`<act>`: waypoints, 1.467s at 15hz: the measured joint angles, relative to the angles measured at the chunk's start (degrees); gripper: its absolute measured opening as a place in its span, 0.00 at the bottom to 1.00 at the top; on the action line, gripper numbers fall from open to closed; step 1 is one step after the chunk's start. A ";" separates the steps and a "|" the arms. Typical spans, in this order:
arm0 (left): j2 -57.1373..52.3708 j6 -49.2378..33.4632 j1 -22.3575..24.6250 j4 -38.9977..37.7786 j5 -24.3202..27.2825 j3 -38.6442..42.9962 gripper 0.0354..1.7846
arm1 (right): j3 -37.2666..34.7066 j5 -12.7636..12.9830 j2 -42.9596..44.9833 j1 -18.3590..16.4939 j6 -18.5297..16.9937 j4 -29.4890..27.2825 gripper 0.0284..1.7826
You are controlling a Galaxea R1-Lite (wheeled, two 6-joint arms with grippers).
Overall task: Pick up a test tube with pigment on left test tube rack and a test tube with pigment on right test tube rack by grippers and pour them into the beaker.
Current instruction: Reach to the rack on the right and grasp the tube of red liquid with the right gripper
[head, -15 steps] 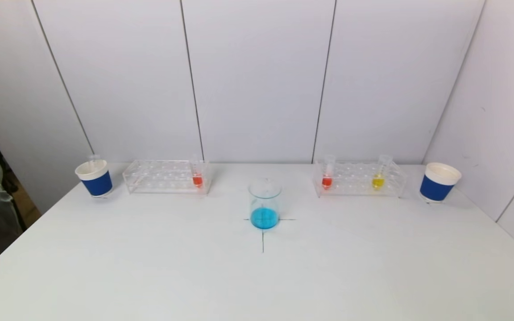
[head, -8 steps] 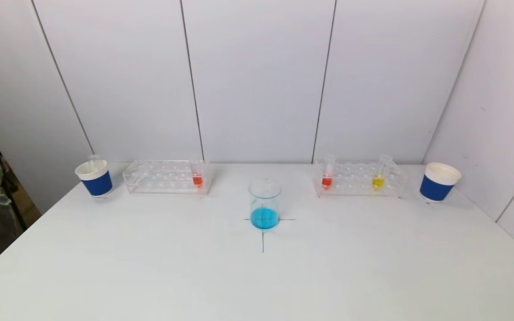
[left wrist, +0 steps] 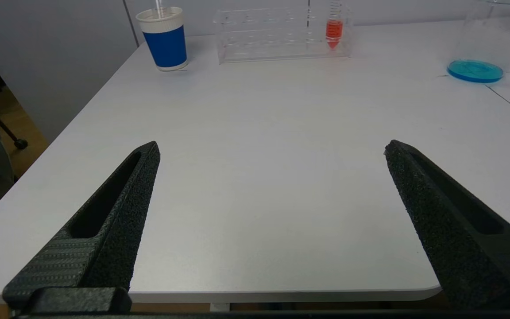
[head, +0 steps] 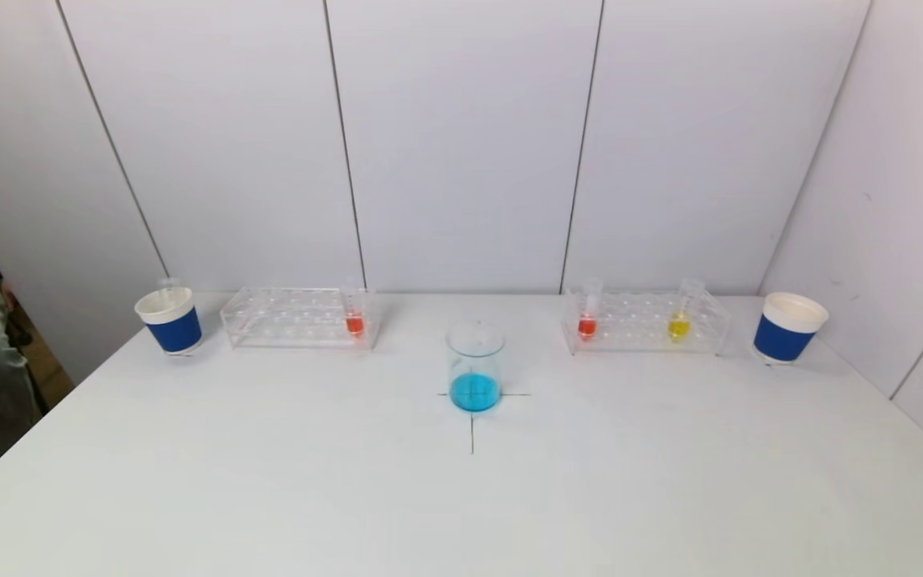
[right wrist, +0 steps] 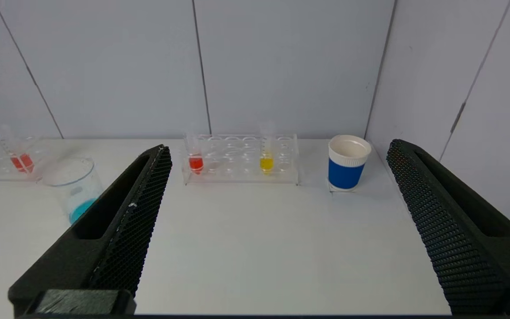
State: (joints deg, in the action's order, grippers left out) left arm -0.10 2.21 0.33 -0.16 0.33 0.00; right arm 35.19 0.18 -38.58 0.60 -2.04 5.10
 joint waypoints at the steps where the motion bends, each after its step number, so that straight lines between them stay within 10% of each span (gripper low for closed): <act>1: 0.00 -0.01 0.00 0.00 0.00 0.00 0.99 | 1.66 0.22 -3.74 0.04 -0.07 1.71 0.99; 4: 0.00 -0.01 0.00 0.00 0.00 0.00 0.99 | 5.57 1.90 -14.69 1.29 -0.33 6.94 0.99; 11: 0.02 -0.01 0.00 0.00 0.02 0.00 0.99 | 6.70 15.41 -38.18 15.60 -1.77 25.86 0.99; 22: 0.02 0.00 0.00 0.00 0.00 0.00 0.99 | 2.90 19.27 -68.77 21.97 -3.28 59.50 0.99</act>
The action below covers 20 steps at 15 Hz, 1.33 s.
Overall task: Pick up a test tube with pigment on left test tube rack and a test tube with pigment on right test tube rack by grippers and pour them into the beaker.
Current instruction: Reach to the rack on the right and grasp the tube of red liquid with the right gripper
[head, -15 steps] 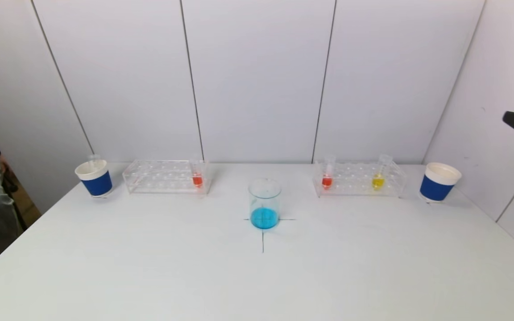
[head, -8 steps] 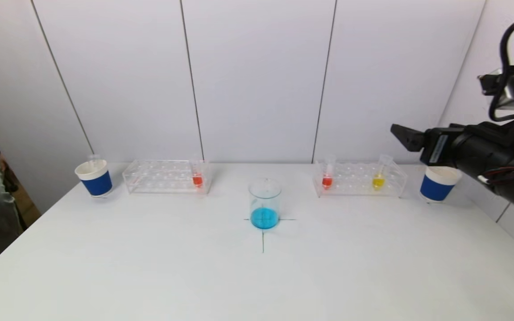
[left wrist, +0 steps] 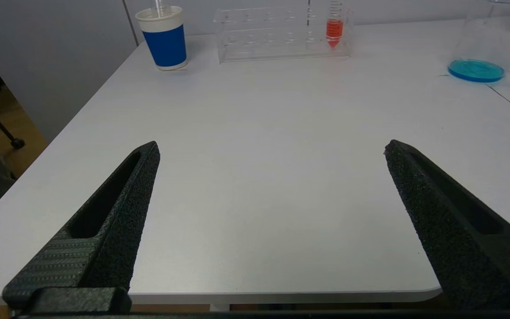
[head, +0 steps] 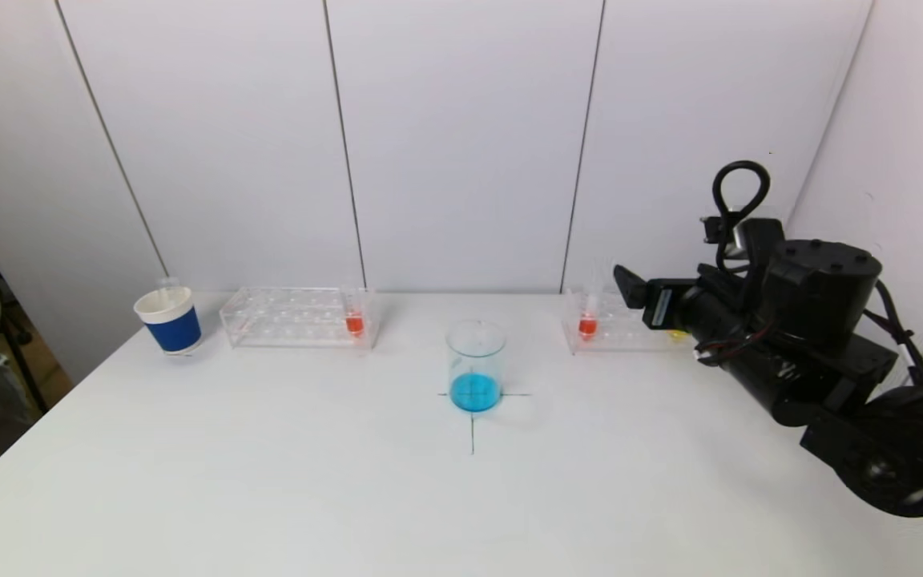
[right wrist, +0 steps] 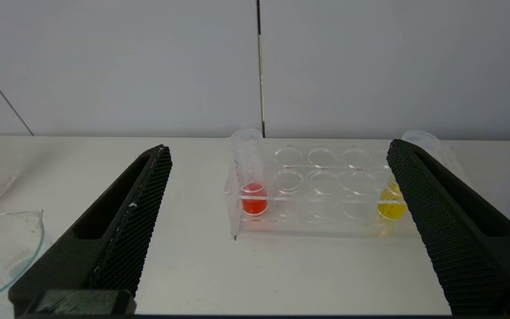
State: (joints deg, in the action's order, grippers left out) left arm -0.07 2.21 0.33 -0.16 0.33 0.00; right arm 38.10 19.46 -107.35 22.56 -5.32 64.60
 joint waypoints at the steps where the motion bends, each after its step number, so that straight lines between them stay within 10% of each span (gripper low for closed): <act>1: 0.00 -0.01 -0.02 0.00 0.00 0.00 0.99 | -0.06 0.02 -1.68 0.11 -0.02 1.30 0.99; 20: 0.00 -0.01 0.00 0.00 0.02 0.00 0.99 | 8.23 2.73 -18.33 0.87 0.17 8.34 0.99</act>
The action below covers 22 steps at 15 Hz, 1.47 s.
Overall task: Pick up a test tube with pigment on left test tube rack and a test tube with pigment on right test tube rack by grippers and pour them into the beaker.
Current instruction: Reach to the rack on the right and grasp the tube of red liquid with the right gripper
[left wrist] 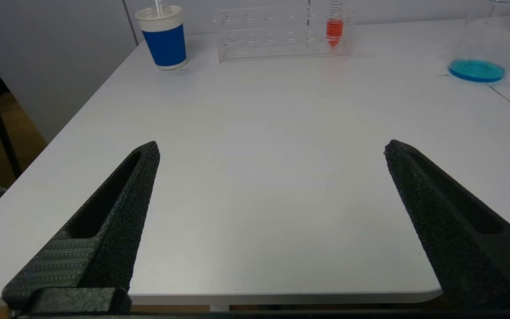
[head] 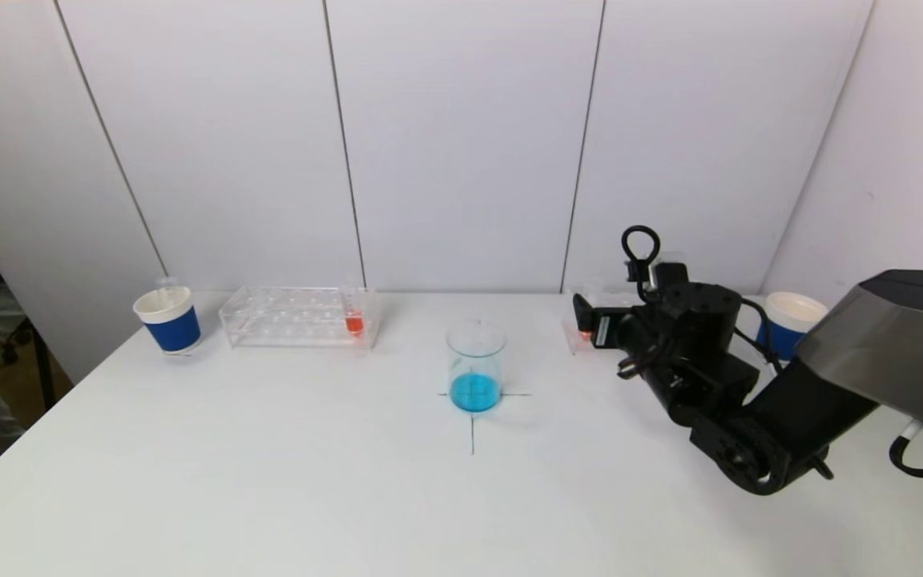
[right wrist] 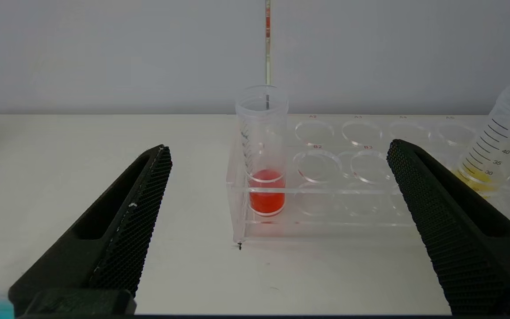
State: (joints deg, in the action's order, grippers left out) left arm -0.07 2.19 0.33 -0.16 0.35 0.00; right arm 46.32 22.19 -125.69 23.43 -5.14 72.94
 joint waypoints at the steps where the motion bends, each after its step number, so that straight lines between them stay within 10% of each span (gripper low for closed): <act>1: 0.00 0.00 0.00 0.00 0.00 0.00 0.99 | 0.59 0.02 -0.45 0.00 0.00 -0.04 0.99; 22: 0.00 0.00 0.00 0.00 0.00 0.00 0.99 | 7.95 0.38 -6.64 0.00 0.51 -0.95 0.99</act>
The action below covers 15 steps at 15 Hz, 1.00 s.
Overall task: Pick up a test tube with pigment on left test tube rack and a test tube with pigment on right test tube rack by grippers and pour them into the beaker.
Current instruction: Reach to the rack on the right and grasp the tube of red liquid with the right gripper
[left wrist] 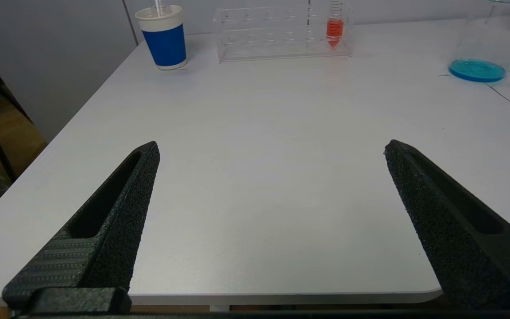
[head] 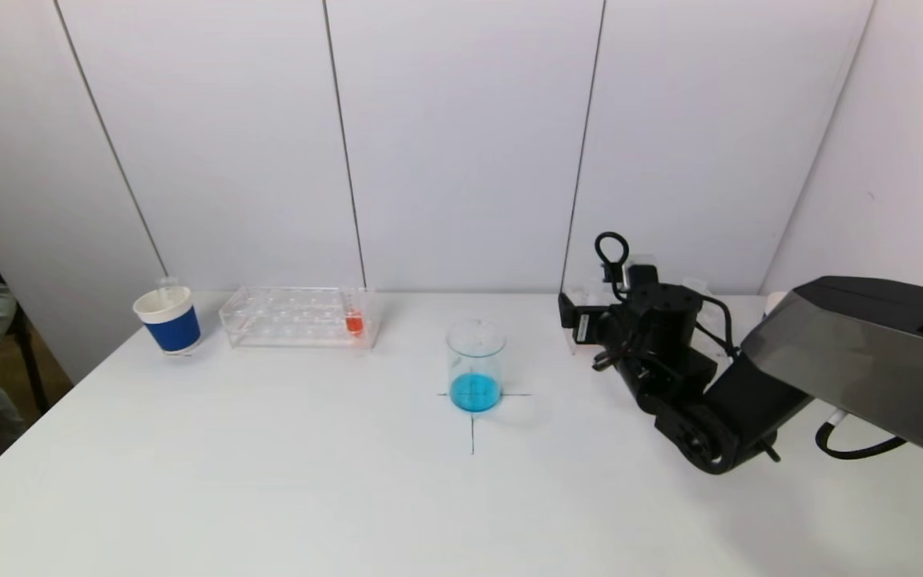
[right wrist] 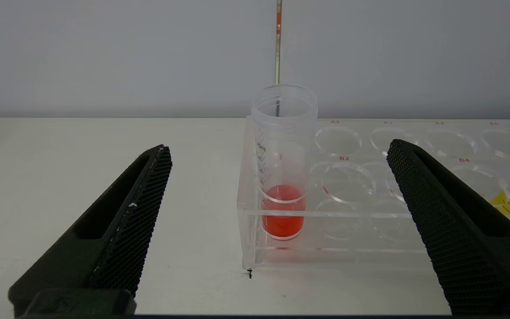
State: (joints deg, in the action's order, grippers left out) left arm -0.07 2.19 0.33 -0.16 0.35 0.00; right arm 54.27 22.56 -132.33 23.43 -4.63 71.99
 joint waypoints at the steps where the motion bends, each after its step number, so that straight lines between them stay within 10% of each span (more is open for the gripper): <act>1: 0.00 0.00 0.00 0.00 0.00 0.00 0.99 | 0.11 0.00 -0.02 0.00 0.00 0.01 0.99; 15: 0.00 -0.02 0.00 0.00 -0.05 0.00 0.99 | 6.03 0.01 -3.41 -0.56 0.43 -0.05 0.99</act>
State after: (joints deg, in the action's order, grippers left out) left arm -0.07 2.17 0.33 -0.16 0.30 0.00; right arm 60.31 22.58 -135.74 22.87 -4.21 71.94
